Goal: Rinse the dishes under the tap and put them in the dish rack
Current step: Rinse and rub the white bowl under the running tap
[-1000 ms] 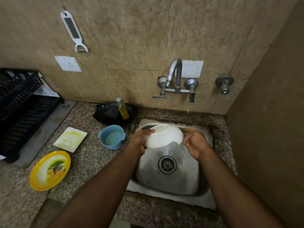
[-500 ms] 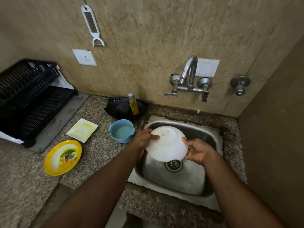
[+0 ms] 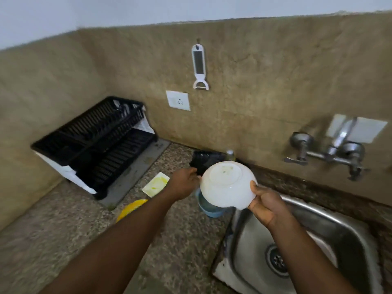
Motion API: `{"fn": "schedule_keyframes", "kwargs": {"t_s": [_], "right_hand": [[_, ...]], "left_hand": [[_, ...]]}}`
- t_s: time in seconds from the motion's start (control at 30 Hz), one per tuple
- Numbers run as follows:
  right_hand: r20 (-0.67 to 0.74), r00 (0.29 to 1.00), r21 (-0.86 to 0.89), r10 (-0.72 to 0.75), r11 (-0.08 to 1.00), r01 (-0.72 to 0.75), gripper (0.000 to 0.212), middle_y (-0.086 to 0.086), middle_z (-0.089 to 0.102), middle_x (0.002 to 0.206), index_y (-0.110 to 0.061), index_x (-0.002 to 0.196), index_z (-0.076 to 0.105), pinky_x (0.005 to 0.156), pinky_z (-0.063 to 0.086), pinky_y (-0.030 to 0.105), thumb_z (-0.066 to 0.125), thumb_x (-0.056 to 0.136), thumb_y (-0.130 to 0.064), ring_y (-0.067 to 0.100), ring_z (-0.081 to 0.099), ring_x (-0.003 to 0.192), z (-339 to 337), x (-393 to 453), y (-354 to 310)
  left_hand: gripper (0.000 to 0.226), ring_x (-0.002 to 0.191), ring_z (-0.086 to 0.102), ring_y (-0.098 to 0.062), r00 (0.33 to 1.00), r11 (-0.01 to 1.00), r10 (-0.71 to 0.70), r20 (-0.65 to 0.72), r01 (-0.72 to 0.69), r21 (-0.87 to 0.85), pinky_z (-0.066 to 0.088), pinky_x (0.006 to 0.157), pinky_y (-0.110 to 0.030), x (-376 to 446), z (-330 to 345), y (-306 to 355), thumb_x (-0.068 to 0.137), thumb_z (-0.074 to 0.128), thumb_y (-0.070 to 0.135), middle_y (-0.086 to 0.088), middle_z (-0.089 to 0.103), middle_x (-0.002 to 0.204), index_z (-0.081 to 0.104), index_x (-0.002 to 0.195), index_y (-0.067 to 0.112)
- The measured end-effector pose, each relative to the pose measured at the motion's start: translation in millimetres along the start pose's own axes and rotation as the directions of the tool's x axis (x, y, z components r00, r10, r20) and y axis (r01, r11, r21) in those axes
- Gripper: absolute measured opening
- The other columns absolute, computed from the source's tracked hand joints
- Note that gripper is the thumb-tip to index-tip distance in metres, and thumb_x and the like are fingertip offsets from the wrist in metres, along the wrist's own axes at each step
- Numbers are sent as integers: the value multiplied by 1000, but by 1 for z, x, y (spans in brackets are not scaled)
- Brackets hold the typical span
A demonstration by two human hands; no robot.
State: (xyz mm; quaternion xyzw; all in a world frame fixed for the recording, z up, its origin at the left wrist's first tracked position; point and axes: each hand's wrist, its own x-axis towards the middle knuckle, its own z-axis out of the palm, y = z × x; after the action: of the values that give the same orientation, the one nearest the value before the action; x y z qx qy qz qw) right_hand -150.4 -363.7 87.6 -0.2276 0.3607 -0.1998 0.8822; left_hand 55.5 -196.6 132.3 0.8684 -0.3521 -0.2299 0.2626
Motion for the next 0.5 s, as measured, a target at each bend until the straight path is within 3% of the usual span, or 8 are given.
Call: {"fn": "schedule_keyframes", "kwargs": {"t_s": [0.03, 0.1, 0.23, 0.33, 0.5], "right_hand": [[-3, 1000, 1, -9, 1000, 9, 44, 23, 56, 141, 6, 141, 48, 80, 60, 53, 54, 101, -9, 32, 62, 113, 23, 12, 10], [-7, 1000, -9, -14, 1000, 14, 41, 22, 55, 143, 4, 140, 50, 87, 56, 55, 55, 100, -7, 29, 63, 108, 67, 35, 30], [-48, 998, -72, 27, 997, -30, 45, 19, 51, 147, 1, 142, 48, 98, 48, 57, 58, 100, -9, 36, 54, 128, 156, 93, 82], [-48, 999, -136, 8, 991, -15, 50, 20, 49, 148, 3, 146, 43, 96, 47, 48, 58, 101, -14, 31, 54, 122, 213, 137, 118], [-35, 999, -195, 14, 981, -21, 54, 17, 50, 146, -3, 148, 43, 98, 49, 57, 62, 100, -18, 34, 56, 116, 288, 213, 167]], "left_hand": [[55, 115, 65, -35, 999, 993, 42, -21, -40, 107, 51, 97, -38, 8, -20, -18, 92, 51, 48, -18, 72, 122, 71, 120, 5], [54, 123, 59, -37, 997, 948, 72, -30, -60, 313, 46, 104, -41, 22, -60, -47, 97, 48, 42, -21, 66, 131, 66, 129, 3], [53, 136, 40, -37, 986, 775, 146, -82, -62, 629, 44, 105, -48, 54, -151, -98, 101, 40, 36, -15, 51, 146, 48, 146, 11], [55, 151, 24, -35, 984, 668, 163, -75, -54, 742, 35, 115, -53, 79, -210, -127, 106, 43, 27, -13, 32, 163, 33, 158, 14], [64, 159, 4, -30, 990, 630, 111, -87, -3, 777, 19, 125, -54, 129, -278, -192, 108, 37, 26, -9, 3, 173, 9, 165, 19]]}}
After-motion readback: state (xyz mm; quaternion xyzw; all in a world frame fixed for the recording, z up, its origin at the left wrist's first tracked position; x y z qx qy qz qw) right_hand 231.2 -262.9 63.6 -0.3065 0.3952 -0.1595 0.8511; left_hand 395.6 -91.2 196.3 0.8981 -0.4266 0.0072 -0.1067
